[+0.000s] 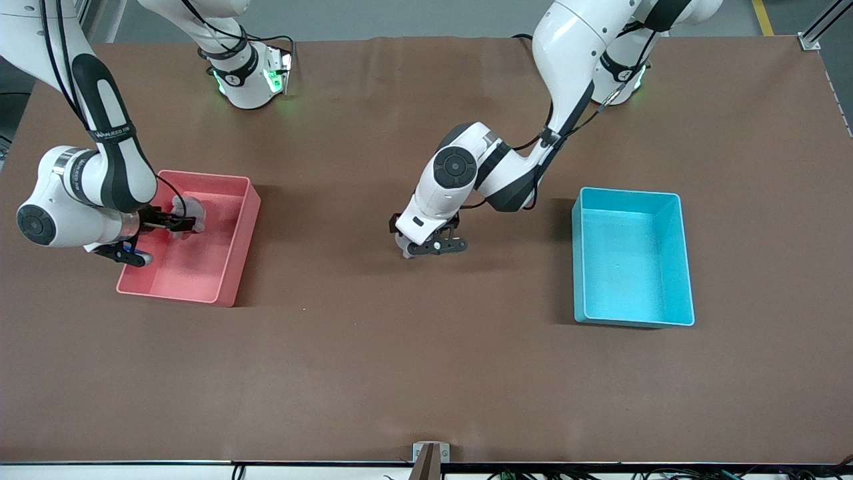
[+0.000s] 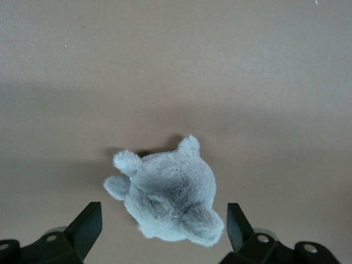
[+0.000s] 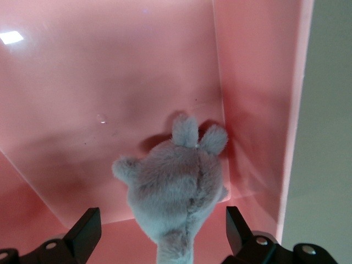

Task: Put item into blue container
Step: 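Grasp the table plush with the left gripper while the right grasps another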

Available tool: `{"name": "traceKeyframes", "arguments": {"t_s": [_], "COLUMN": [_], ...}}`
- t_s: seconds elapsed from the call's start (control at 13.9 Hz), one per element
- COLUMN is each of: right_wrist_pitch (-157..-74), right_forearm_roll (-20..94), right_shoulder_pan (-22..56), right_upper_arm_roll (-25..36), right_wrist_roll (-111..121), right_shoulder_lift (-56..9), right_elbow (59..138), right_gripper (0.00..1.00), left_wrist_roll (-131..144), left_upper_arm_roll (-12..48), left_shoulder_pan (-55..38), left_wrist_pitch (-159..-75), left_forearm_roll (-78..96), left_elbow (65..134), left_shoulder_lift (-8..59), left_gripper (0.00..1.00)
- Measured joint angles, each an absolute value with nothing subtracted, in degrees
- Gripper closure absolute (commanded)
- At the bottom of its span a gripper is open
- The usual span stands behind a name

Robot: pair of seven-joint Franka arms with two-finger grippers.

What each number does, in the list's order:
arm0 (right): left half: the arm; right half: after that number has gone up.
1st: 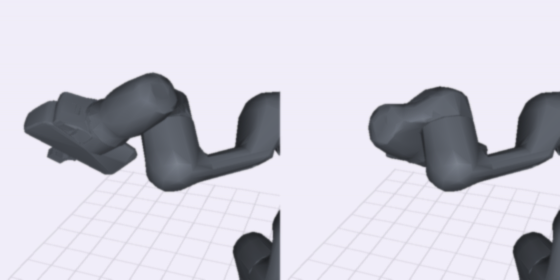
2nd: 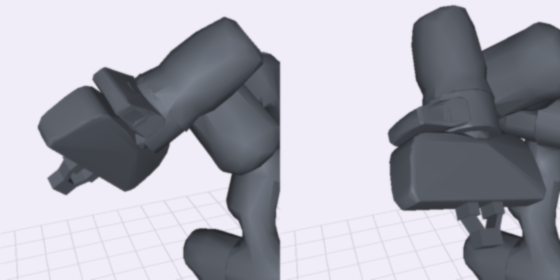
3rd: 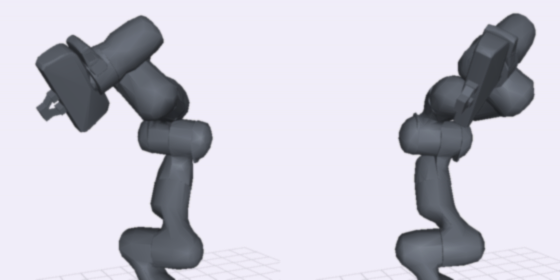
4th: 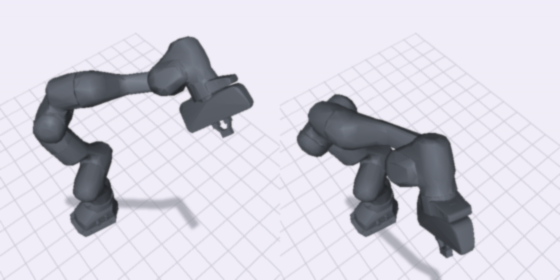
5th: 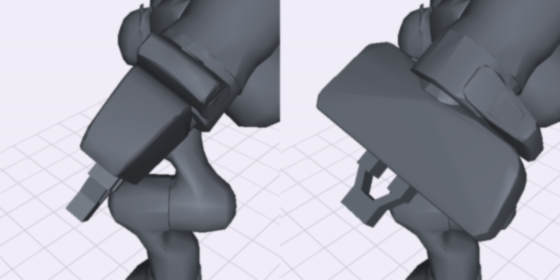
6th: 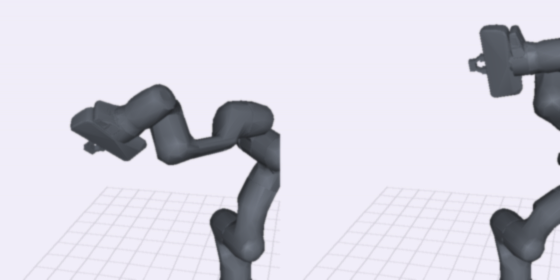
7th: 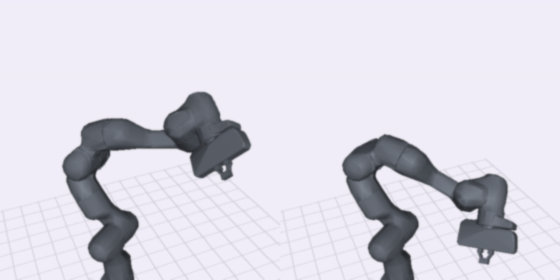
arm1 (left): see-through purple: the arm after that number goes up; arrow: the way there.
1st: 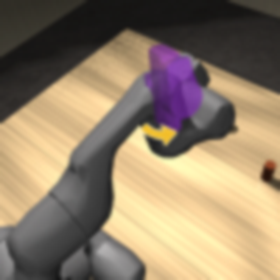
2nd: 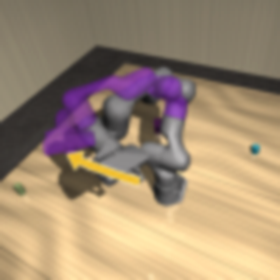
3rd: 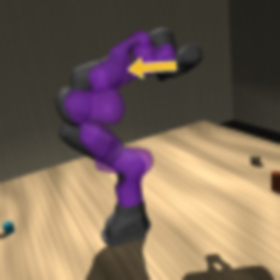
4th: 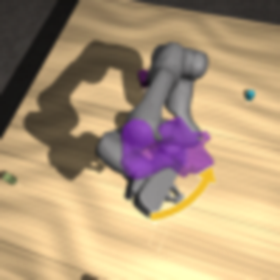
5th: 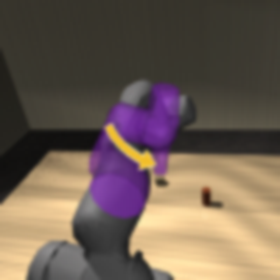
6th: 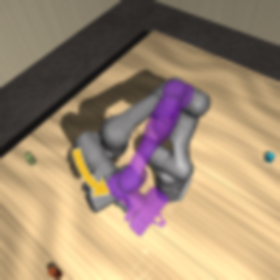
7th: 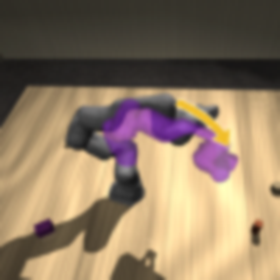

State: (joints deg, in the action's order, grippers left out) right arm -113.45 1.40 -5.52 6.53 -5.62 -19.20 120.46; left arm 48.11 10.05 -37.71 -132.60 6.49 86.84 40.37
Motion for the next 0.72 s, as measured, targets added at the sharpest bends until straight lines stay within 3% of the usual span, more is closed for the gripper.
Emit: {"name": "traceKeyframes", "arguments": {"t_s": [0.72], "right_wrist_pitch": [-113.51], "right_forearm_roll": [4.82], "right_shoulder_pan": [-6.98], "right_upper_arm_roll": [6.57], "right_wrist_roll": [-6.23], "right_shoulder_lift": [-20.18], "right_elbow": [122.82], "right_gripper": [0.0], "left_wrist_roll": [48.48], "left_upper_arm_roll": [9.94], "left_shoulder_pan": [-37.88], "left_wrist_pitch": [-138.54], "left_forearm_roll": [10.92], "left_elbow": [86.76], "left_shoulder_lift": [44.2], "left_gripper": [0.0]}}
